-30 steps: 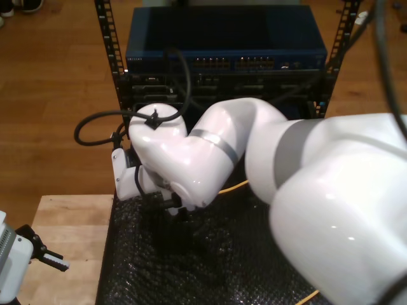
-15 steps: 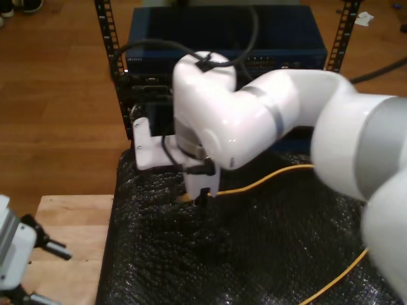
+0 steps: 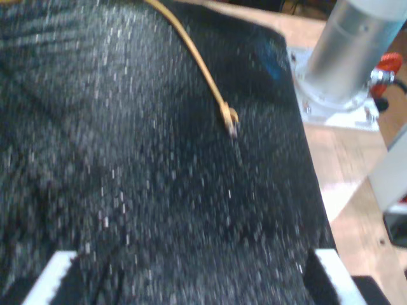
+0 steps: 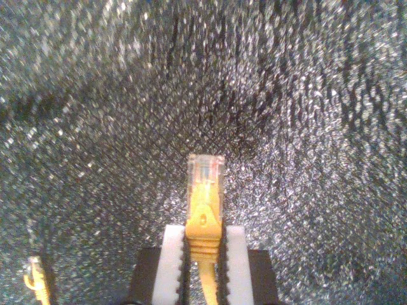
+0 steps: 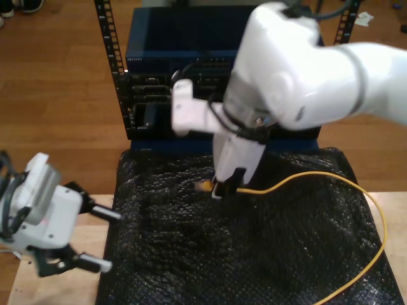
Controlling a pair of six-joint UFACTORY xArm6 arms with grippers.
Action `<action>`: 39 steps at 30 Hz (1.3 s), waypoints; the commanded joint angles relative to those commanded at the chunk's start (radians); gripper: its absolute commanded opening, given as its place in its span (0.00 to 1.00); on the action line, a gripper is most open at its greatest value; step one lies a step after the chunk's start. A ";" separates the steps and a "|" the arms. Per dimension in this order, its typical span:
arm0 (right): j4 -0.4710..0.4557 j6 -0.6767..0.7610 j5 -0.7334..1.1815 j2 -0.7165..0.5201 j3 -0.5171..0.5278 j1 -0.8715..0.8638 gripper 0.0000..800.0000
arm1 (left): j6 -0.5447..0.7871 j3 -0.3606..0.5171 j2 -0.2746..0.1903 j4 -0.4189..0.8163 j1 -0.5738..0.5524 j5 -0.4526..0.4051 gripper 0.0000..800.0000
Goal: Grab the cable and plug it in
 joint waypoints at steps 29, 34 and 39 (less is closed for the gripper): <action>0.172 0.000 0.087 -0.100 -0.008 -0.109 0.01 | -0.077 -0.137 0.104 -0.218 -0.284 -0.166 1.00; 0.172 0.000 0.087 -0.107 -0.005 -0.103 0.01 | -0.095 -0.155 0.107 -0.264 -0.302 -0.160 1.00; 0.172 0.000 0.087 -0.107 -0.002 -0.101 0.01 | -0.121 -0.157 0.107 -0.281 -0.310 -0.132 0.99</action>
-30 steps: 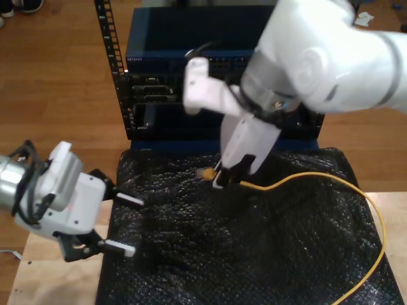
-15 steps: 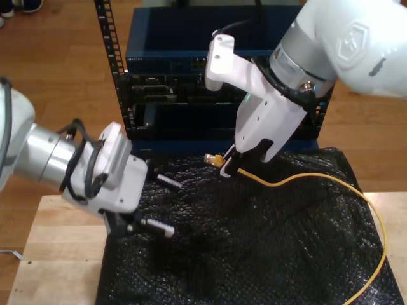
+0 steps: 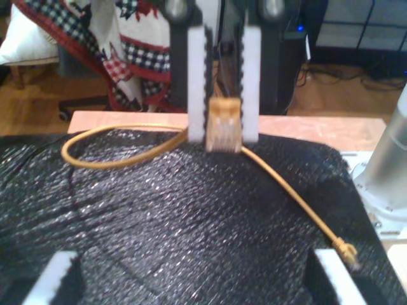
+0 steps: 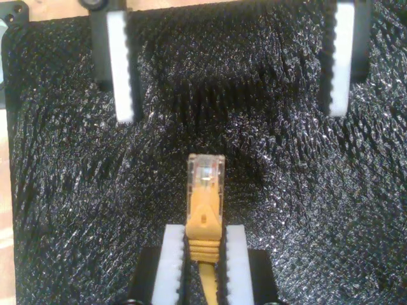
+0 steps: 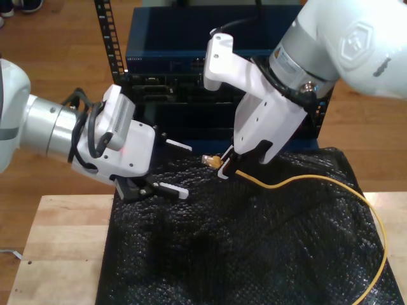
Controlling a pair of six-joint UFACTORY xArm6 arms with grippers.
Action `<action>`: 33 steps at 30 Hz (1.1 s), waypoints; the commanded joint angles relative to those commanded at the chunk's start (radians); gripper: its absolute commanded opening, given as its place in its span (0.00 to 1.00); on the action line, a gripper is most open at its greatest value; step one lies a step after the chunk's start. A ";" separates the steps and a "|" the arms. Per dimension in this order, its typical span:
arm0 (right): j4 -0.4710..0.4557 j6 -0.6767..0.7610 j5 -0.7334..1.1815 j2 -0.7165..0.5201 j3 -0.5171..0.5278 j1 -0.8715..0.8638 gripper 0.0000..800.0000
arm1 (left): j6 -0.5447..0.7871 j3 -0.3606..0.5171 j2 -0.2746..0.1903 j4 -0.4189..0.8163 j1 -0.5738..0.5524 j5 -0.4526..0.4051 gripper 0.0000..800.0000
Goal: Grab the cable and plug it in
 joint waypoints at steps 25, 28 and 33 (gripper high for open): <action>0.000 0.000 -0.002 0.003 0.009 0.005 0.01 | -0.041 -0.020 0.003 -0.055 -0.002 0.072 0.55; 0.000 0.000 -0.002 0.003 0.009 0.006 0.01 | -0.041 -0.018 0.003 -0.055 -0.003 0.074 0.52; 0.000 0.000 -0.002 0.005 0.009 0.006 0.01 | -0.041 -0.018 0.005 -0.055 -0.003 0.077 0.41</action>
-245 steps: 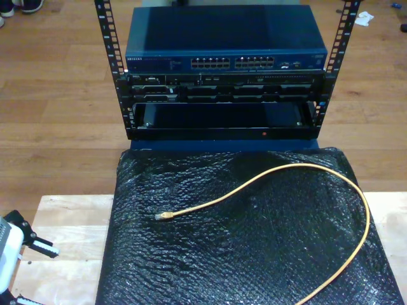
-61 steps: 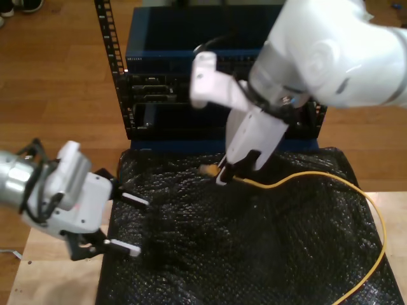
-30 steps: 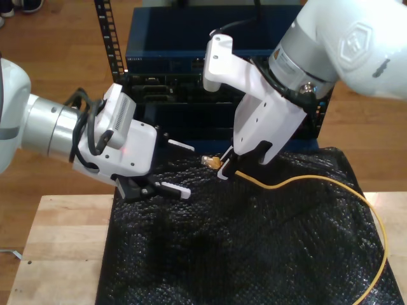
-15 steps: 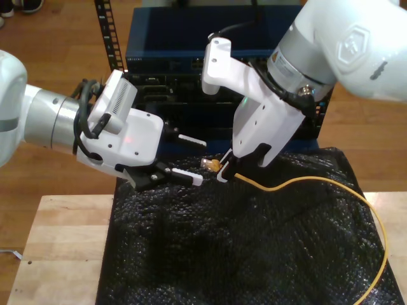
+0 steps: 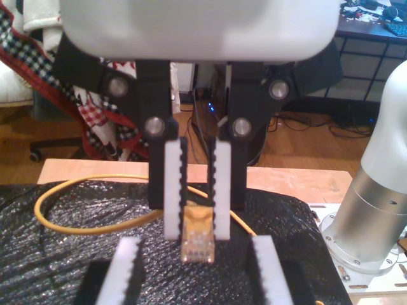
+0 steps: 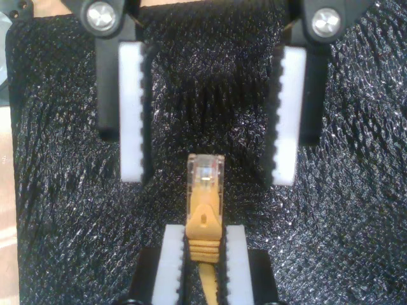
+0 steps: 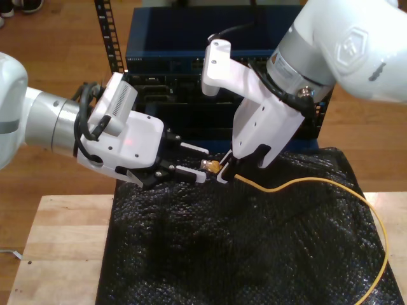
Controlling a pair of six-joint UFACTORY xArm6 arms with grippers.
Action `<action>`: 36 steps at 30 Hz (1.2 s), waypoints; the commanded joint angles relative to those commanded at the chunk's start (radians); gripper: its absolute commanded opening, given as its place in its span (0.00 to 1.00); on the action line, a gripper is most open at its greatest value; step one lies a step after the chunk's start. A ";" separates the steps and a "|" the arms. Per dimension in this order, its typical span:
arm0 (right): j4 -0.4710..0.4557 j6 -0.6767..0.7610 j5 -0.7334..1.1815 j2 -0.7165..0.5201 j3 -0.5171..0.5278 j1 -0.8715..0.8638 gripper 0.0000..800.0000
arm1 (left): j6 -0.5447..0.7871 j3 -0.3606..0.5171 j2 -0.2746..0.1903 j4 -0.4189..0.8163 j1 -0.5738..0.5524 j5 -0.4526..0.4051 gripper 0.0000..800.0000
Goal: Grab the cable and plug it in
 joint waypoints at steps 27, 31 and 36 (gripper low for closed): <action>0.002 0.000 -0.002 0.002 0.008 0.000 0.01 | 0.002 0.005 0.012 -0.002 -0.006 0.017 0.22; 0.003 0.000 -0.002 0.002 0.008 0.000 0.01 | 0.002 0.005 0.012 -0.002 -0.006 0.015 0.13; 0.003 0.000 -0.002 0.002 0.008 0.000 0.01 | 0.003 0.005 0.012 -0.002 -0.006 0.015 0.04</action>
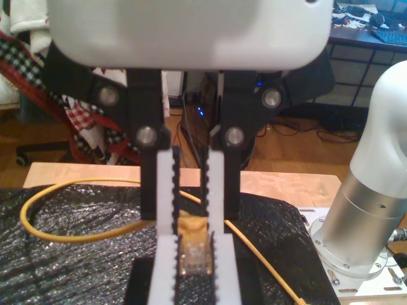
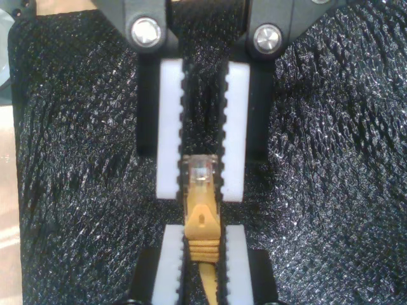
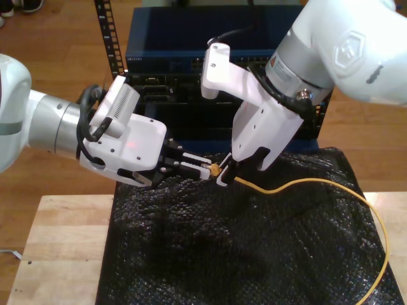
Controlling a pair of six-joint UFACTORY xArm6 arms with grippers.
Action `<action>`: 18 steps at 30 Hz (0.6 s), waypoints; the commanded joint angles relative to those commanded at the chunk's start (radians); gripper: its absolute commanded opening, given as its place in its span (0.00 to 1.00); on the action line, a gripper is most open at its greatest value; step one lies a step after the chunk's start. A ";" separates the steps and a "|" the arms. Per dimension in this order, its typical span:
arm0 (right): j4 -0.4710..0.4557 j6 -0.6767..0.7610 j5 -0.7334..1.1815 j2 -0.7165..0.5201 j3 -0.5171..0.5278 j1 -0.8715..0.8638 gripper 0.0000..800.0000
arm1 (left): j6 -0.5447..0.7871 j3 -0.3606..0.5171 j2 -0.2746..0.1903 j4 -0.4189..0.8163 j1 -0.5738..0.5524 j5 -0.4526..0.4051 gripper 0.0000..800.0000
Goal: Grab the cable and plug it in
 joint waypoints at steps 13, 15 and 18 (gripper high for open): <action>-0.002 -0.097 -0.008 -0.005 -0.008 -0.002 0.76 | -0.003 -0.008 0.012 0.003 -0.026 0.049 0.00; 0.002 -0.109 -0.006 -0.003 -0.014 -0.002 0.92 | -0.009 -0.008 0.017 0.002 -0.025 0.055 0.00; 0.000 -0.137 -0.006 -0.005 -0.035 -0.002 0.98 | -0.054 -0.012 0.035 0.002 -0.021 0.060 0.00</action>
